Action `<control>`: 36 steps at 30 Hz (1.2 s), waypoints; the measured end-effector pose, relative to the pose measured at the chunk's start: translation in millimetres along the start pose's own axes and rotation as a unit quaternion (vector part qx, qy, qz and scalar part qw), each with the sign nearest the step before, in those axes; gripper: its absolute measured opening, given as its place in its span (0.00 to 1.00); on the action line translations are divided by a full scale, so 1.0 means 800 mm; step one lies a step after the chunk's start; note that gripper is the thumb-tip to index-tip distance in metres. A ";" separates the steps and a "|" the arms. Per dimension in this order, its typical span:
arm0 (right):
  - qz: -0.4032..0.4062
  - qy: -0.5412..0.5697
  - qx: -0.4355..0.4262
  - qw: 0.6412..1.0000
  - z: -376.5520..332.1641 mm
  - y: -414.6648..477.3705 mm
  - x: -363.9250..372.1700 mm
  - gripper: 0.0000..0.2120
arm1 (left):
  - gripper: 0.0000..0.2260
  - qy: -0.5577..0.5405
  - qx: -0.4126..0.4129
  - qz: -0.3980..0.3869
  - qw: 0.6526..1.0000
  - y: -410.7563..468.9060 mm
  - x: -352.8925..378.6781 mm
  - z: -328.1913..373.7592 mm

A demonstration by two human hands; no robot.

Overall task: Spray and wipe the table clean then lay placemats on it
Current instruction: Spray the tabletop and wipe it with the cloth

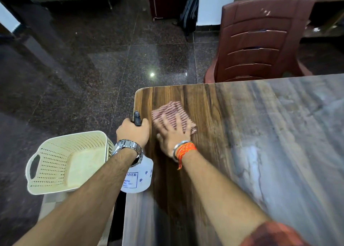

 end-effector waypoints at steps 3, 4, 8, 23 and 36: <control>-0.026 -0.011 -0.069 0.997 0.003 -0.042 0.002 0.26 | 0.20 0.015 0.009 -0.013 1.000 -0.019 -0.002 -0.008; -0.026 -0.009 -0.042 0.999 0.025 -0.047 -0.001 0.26 | 0.20 0.015 0.010 -0.015 1.000 -0.025 -0.002 -0.011; -0.014 0.017 0.175 0.984 0.126 -0.082 -0.016 0.26 | 0.20 0.004 0.022 -0.029 0.999 -0.056 -0.007 -0.033; -0.057 -0.007 -0.037 0.998 -0.090 -0.178 0.027 0.26 | 0.22 0.012 0.022 -0.055 0.998 -0.107 -0.057 -0.141; -0.073 0.014 0.067 0.995 -0.167 -0.242 0.035 0.30 | 0.23 0.003 0.055 -0.109 0.992 -0.155 -0.087 -0.199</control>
Point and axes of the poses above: each hand's wrist, its own y-axis towards the middle knuckle, its own x-axis out of the palm, z = x × y, the point moved 3 cm from there along y, towards the middle knuckle, and after that the axes turned 3 degrees about z, right-handed, at the moved point
